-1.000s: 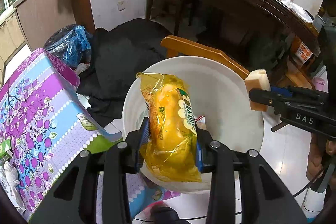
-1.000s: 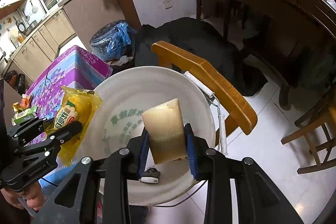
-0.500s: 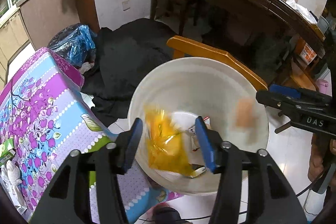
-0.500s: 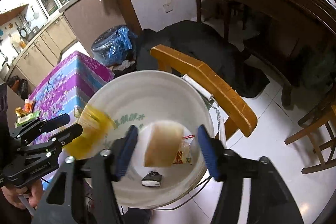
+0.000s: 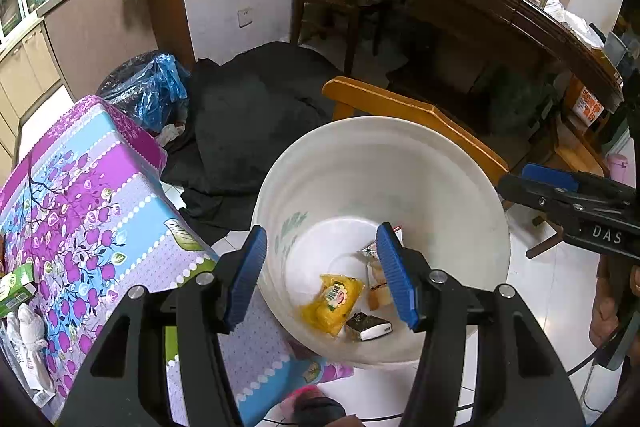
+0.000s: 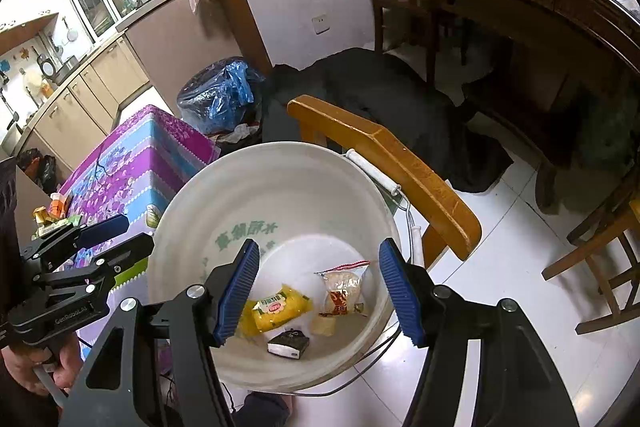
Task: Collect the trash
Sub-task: 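Grasp the white wrapper with the left gripper while the right gripper grasps the white cloth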
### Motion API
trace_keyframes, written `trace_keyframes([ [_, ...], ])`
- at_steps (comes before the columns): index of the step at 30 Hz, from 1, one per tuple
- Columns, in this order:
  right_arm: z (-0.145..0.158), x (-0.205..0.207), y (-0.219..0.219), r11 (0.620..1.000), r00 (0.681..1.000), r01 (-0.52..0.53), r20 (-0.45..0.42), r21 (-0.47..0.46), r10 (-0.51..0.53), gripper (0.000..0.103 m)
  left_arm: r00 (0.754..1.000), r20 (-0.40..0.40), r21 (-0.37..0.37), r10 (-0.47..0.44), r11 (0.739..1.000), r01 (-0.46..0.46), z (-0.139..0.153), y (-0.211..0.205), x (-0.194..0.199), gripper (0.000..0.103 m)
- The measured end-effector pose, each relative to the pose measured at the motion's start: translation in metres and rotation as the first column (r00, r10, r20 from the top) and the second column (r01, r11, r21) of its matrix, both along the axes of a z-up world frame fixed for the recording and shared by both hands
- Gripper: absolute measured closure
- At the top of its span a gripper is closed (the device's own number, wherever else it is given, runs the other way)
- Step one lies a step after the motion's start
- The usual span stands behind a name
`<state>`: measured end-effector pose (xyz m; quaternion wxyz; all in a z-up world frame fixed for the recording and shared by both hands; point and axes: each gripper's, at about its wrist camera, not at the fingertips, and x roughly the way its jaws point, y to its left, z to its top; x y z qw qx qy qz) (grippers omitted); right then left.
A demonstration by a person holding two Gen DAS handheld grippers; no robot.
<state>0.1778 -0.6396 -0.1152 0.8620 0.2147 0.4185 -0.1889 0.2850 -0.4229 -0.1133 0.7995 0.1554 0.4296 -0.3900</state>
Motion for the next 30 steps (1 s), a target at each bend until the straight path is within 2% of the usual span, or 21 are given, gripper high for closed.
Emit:
trace_keyframes([
  [3, 0.006, -0.003, 0.006, 1.000, 1.000, -0.002, 0.010, -0.029, 0.003, 0.040, 1.000, 0.005, -0.009, 0.004, 1.000, -0.004, 0.004, 0.007, 0.000, 0.048],
  [4, 0.012, -0.005, 0.011, 0.998, 1.000, -0.001, 0.022, -0.064, 0.002, 0.040, 1.000, 0.009, -0.010, 0.007, 1.000, -0.006, 0.005, 0.009, 0.000, 0.048],
  [6, 0.025, -0.011, 0.023, 0.992, 0.998, -0.006, 0.063, -0.127, 0.014, 0.040, 0.999, 0.030, -0.012, 0.014, 1.000, -0.014, 0.009, 0.019, -0.002, 0.048],
  [8, 0.045, -0.022, 0.048, 0.976, 0.988, -0.003, 0.149, -0.219, 0.036, 0.039, 0.998, 0.065, -0.024, 0.022, 1.000, -0.020, 0.015, 0.036, -0.006, 0.048],
  [9, 0.052, -0.025, 0.059, 0.970, 0.982, -0.004, 0.180, -0.245, 0.050, 0.035, 0.996, 0.085, -0.029, 0.028, 0.999, -0.026, 0.018, 0.046, -0.008, 0.048],
  [11, 0.065, -0.036, 0.090, 0.956, 0.960, -0.011, 0.265, -0.293, 0.092, 0.028, 0.990, 0.127, -0.045, 0.055, 0.998, -0.050, 0.024, 0.075, -0.010, 0.048],
  [13, 0.070, -0.040, 0.116, 0.950, 0.939, -0.043, 0.312, -0.309, 0.144, 0.026, 0.984, 0.152, -0.065, 0.096, 0.994, -0.087, 0.029, 0.110, -0.008, 0.048],
  [16, 0.064, -0.039, 0.155, 0.950, 0.914, -0.117, 0.344, -0.289, 0.217, 0.025, 0.962, 0.191, -0.080, 0.195, 0.980, -0.183, 0.034, 0.180, 0.003, 0.044],
  [19, 0.048, -0.028, 0.191, 0.947, 0.897, -0.202, 0.340, -0.249, 0.281, 0.025, 0.917, 0.190, -0.103, 0.351, 0.936, -0.337, 0.035, 0.270, 0.021, 0.040],
  [21, 0.037, -0.021, 0.212, 0.945, 0.890, -0.241, 0.339, -0.219, 0.306, 0.024, 0.861, 0.156, -0.122, 0.484, 0.875, -0.469, 0.032, 0.338, 0.037, 0.038],
  [23, 0.024, -0.010, 0.236, 0.938, 0.881, -0.293, 0.330, -0.184, 0.340, 0.024, 0.790, 0.135, -0.116, 0.598, 0.802, -0.587, 0.024, 0.394, 0.051, 0.033],
  [25, 0.011, 0.001, 0.257, 0.930, 0.873, -0.334, 0.322, -0.150, 0.366, 0.024, 0.726, 0.061, -0.090, 0.685, 0.728, -0.680, 0.008, 0.441, 0.070, 0.032],
  [27, 0.003, 0.011, 0.275, 0.921, 0.868, -0.368, 0.307, -0.131, 0.391, 0.024, 0.689, 0.004, -0.052, 0.725, 0.688, -0.724, -0.009, 0.464, 0.084, 0.031],
  [28, -0.002, 0.017, 0.284, 0.913, 0.864, -0.388, 0.297, -0.123, 0.407, 0.024, 0.682, -0.009, -0.044, 0.731, 0.681, -0.731, -0.015, 0.470, 0.088, 0.032],
  [30, -0.009, 0.027, 0.302, 0.898, 0.856, -0.425, 0.274, -0.110, 0.439, 0.024, 0.692, -0.053, -0.042, 0.720, 0.691, -0.722, -0.024, 0.470, 0.094, 0.031],
])
